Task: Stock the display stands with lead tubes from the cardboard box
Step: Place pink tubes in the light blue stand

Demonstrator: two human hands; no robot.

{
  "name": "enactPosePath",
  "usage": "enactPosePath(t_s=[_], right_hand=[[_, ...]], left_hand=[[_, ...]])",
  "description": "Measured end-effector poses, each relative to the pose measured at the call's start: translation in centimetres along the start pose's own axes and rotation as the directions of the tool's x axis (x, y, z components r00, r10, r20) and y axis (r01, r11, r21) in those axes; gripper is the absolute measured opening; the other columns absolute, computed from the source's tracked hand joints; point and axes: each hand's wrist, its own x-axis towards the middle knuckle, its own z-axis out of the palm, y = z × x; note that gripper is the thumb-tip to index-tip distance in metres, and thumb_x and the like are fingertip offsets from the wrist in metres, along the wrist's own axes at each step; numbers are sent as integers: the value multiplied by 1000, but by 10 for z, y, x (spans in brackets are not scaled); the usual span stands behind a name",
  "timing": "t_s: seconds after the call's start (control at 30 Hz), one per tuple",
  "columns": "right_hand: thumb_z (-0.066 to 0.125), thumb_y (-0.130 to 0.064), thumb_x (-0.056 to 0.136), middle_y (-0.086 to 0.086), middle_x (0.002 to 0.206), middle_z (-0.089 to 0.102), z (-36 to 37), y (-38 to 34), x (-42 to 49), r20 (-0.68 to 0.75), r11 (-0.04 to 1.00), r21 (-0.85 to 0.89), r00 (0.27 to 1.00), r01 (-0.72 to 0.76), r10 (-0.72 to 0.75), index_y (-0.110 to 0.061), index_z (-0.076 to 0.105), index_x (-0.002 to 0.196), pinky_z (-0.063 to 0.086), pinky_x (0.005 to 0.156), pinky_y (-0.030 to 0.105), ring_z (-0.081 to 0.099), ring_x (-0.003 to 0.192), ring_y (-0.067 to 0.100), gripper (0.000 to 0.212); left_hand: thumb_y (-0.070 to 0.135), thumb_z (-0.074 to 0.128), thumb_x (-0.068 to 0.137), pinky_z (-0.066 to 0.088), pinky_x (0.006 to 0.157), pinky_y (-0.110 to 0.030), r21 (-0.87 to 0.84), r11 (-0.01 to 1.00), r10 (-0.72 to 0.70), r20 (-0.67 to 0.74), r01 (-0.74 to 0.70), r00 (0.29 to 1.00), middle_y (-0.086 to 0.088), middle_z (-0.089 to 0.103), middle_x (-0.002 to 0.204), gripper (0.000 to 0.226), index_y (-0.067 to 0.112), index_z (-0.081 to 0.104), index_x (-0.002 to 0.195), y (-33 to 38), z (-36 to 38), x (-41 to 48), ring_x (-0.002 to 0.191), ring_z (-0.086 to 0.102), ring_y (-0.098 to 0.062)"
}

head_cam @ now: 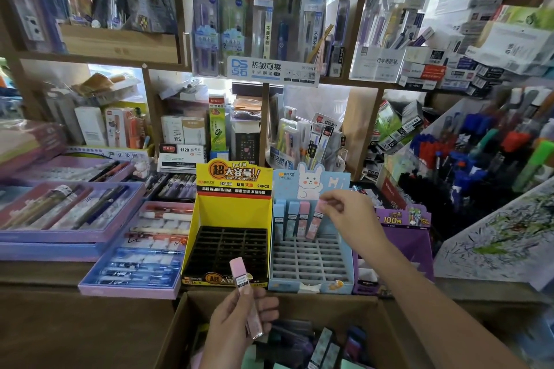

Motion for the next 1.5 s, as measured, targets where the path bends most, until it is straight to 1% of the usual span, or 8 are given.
enactPosePath(t_s=[0.2,0.4,0.53,0.8,1.03,1.2,1.3,1.5], right_hand=[[75,-12,92,-13,82,67,0,-4,2,-24,992,-68,994,102,-104,-10,79,103,57,82,30,60,75,-9,12],[73,-12,95,-3,96,75,-1,-2,4,-30,995,-66,996,77,-79,-10,78,111,57,88,32,67,86,9,17],[72,-13,95,3,103,77,-1,-3,3,-30,995,-76,997,68,-71,-9,77,114,55,89,31,64,88,9,20],[71,-15,96,3,102,78,-2,-7,2,-28,988,-119,994,99,-103,-9,78,111,57,88,37,70,93,16,18],[69,-12,96,3,101,77,1,-10,3,40,991,-114,997,76,-72,-9,78,109,56,90,41,69,93,19,15],[61,-15,101,9,110,75,0,-15,3,96,976,-210,995,60,-41,-11,68,119,54,89,45,67,102,29,19],[61,-12,100,9,93,70,1,-16,4,104,968,-244,994,51,-26,-13,59,99,55,78,47,63,88,32,2],[60,-9,101,11,104,73,8,-14,7,129,964,-266,992,31,4,-9,71,105,54,84,43,65,98,31,11]], left_hand=[[23,48,103,53,57,-34,-15,1000,7,-12,-7,1000,-30,74,93,34,-6,66,106,-1,-3,2,68,73,-32],[25,49,102,54,53,-34,-12,1000,1,-12,-1,1000,-30,74,93,35,-5,66,106,-3,-2,5,67,73,-32],[25,50,102,54,54,-34,-7,1000,1,-1,-1,1000,-30,74,94,35,-5,67,107,-3,-3,5,68,73,-32],[25,49,103,53,61,-35,0,1000,10,2,-10,1000,-31,74,94,36,-6,66,108,-3,-5,3,68,72,-32],[24,49,102,54,60,-35,-10,1000,5,8,-5,1000,-31,74,95,35,-6,66,109,0,-4,1,68,72,-32],[26,50,101,53,60,-34,-1,1000,11,0,-11,1000,-30,74,94,36,-6,66,108,0,-3,1,66,72,-30],[27,50,101,53,58,-35,42,999,25,0,-25,1000,-28,75,94,36,-4,66,108,1,-3,0,66,71,-29],[25,50,103,53,52,-30,111,993,43,1,-43,999,-25,76,91,31,-2,66,107,3,0,-3,63,70,-26]])
